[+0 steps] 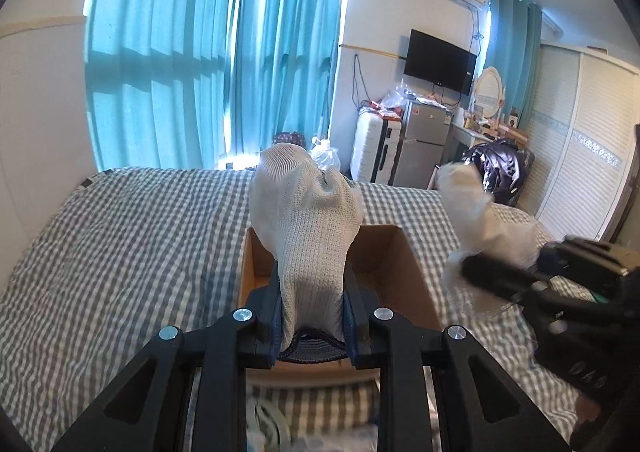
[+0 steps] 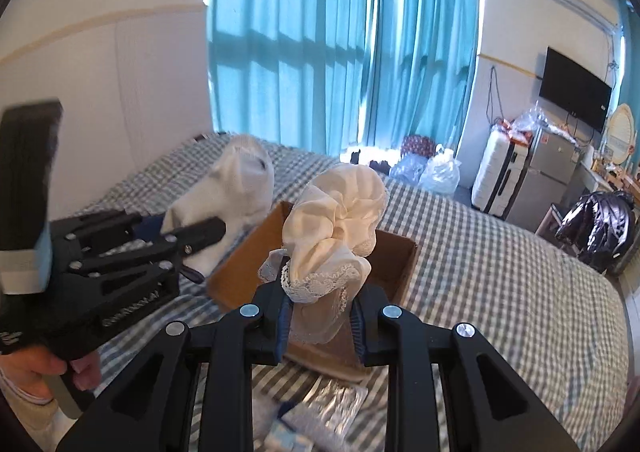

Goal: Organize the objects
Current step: 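Carry both cloths over the box and open both grippers to drop them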

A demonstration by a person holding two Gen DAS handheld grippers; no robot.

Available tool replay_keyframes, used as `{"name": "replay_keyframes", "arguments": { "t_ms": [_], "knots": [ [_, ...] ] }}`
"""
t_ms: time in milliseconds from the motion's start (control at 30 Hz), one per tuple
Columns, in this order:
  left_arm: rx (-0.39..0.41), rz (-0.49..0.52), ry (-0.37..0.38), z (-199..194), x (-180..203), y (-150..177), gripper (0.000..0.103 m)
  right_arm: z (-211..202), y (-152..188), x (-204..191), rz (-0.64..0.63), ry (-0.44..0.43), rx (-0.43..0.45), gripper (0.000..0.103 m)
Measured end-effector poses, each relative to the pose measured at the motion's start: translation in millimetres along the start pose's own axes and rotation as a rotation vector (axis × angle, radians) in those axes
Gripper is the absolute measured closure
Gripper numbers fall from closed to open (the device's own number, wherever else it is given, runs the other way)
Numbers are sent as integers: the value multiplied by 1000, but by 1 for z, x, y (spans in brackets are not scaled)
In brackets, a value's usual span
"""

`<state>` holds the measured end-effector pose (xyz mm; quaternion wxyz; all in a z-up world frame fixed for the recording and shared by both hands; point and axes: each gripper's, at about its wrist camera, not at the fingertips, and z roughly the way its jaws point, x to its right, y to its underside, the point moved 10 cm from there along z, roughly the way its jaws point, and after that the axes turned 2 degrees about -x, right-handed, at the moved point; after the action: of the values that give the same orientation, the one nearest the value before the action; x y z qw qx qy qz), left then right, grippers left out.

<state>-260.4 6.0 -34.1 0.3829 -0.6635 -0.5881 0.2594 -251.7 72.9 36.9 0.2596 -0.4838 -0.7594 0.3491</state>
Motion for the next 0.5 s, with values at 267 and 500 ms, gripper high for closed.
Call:
{"name": "replay_keyframes", "arguments": {
  "t_ms": [267,500],
  "knots": [
    [-76,-2,17,92,-12,35,79,116,34,33,59,-6,-128,79],
    [-128,51,55,124,-2,60,78,146,50,48,105,-2,-119,72]
  ]
}}
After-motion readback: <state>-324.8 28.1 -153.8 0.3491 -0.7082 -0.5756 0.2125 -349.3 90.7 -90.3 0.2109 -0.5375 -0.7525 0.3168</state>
